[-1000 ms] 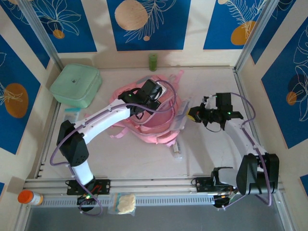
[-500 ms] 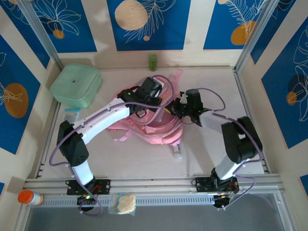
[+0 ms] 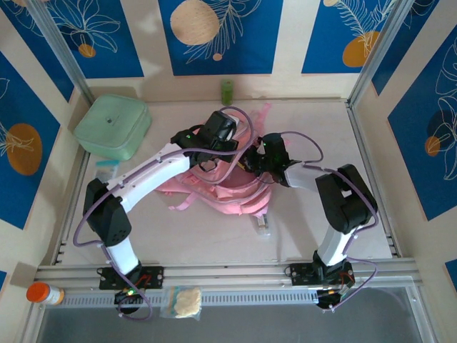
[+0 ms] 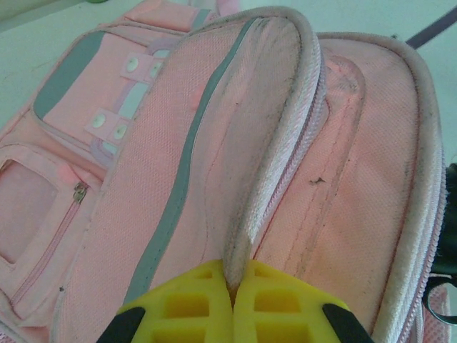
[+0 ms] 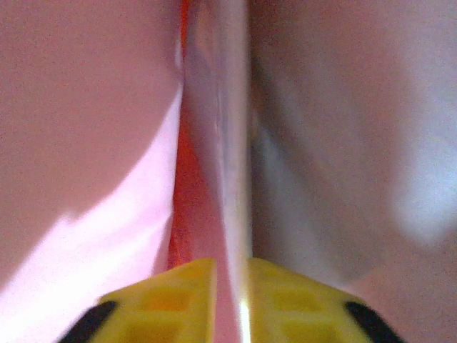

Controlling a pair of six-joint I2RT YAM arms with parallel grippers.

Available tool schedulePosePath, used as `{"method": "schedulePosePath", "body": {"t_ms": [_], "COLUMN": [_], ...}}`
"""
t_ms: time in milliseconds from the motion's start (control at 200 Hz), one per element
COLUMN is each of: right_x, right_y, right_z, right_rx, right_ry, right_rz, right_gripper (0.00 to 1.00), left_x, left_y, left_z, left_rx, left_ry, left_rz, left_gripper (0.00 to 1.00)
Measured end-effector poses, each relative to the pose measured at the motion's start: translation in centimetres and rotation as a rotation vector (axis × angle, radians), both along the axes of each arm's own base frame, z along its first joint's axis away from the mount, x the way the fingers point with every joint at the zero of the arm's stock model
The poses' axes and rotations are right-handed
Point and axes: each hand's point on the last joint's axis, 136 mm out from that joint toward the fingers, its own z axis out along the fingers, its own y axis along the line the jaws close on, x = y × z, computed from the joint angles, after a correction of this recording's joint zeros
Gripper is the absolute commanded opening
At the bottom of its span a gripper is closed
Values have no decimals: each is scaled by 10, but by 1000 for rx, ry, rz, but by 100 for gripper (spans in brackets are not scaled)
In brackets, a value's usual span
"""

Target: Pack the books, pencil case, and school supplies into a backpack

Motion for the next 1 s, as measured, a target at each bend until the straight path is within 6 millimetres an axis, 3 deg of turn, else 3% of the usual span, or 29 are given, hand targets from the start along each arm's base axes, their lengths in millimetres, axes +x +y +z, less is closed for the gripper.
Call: {"method": "schedulePosePath", "body": {"t_ms": [125,375,630,825,1000], "right_x": [-7,-4,-6,-25,-35], "right_y": [5,30,28,5,-22], "right_z": [-7,-13,-13,3,25], "right_rx": [-19,-44,-80,-133,-146], "right_ry": [34,33,12,-25,-73], "right_rz": [-3,-15,-24,-25,-43], "right_gripper": [2,3,31,48,53], "left_x": [0,0,1,1,0], "left_y": [-1,-4,-3,-4,-6], "left_z": [0,-2,-2,-4,-10], "left_rx": [-13,-38,-44,-48,-53], "left_ry": [7,18,18,21,28], "left_rz": [-2,3,9,7,0], "left_gripper": [0,0,0,0,0]}}
